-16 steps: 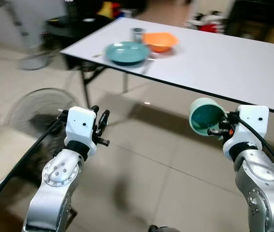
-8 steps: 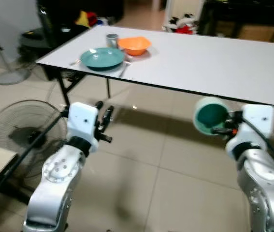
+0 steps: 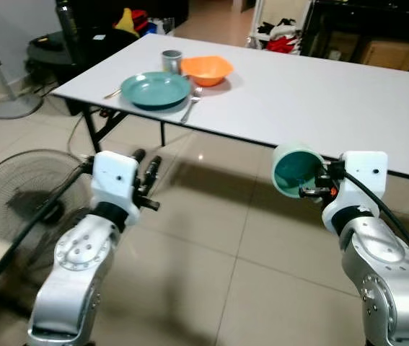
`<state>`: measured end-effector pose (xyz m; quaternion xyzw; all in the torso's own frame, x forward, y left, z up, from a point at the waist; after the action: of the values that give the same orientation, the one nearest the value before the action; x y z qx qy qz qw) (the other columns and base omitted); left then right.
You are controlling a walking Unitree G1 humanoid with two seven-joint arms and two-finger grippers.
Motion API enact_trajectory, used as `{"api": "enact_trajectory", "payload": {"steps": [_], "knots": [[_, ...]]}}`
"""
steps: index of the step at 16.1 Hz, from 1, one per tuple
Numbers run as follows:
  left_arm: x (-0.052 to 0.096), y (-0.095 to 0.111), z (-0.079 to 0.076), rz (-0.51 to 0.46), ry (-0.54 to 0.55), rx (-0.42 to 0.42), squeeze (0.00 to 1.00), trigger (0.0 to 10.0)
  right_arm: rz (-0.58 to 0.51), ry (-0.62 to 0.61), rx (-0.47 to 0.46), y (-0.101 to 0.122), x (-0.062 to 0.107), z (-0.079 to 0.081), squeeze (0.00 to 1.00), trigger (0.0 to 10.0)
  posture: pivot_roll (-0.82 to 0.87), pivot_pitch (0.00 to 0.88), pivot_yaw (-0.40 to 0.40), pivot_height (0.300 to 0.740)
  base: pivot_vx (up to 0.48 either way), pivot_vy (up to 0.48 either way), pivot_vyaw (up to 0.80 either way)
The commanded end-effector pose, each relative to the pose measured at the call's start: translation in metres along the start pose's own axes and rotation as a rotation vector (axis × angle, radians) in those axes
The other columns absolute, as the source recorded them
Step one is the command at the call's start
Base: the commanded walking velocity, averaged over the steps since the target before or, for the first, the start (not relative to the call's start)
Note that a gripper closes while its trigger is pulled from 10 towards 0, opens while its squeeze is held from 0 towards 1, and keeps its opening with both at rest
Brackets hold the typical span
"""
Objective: Setting the table
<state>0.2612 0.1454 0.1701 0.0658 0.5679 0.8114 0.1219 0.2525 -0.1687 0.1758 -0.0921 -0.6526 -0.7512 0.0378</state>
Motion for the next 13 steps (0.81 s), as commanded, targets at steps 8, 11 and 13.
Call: {"api": "enact_trajectory", "payload": {"steps": [8,11,13], "knots": [[-0.0028,0.0024,-0.0084,-0.018,-0.056,0.019,0.00,10.0,-0.016,-0.049,-0.008,0.0035,0.0001,-0.0097,0.00,10.0,0.06,0.000,0.014,0.740,0.360,0.000,-0.75],[-0.0032,0.0015,-0.0080,-0.016,-0.058,0.019,0.00,10.0,-0.027,-0.047,-0.009,0.0052,0.0003,-0.0100,0.00,10.0,0.06,0.000,0.019,0.740,0.360,0.000,0.00],[-0.0028,0.0010,-0.0073,-0.014,-0.055,0.020,0.00,10.0,-0.031,-0.036,-0.008,0.0063,-0.0004,-0.0086,0.00,10.0,0.06,0.000,0.015,0.740,0.362,0.000,0.00]]}}
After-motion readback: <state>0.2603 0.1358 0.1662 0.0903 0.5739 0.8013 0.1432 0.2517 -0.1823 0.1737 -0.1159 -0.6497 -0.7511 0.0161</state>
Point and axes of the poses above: a point about 5 cm out from each wrist's last joint towards the gripper, its own x axis pointing back from the gripper into the wrist, its own y axis along the axis of the wrist's last joint, z = x × y, the point moved 1 cm from there along -x, pointing out of the wrist towards the gripper, and after that the axes turned 12 degrees about -x, right-handed, at the moved point
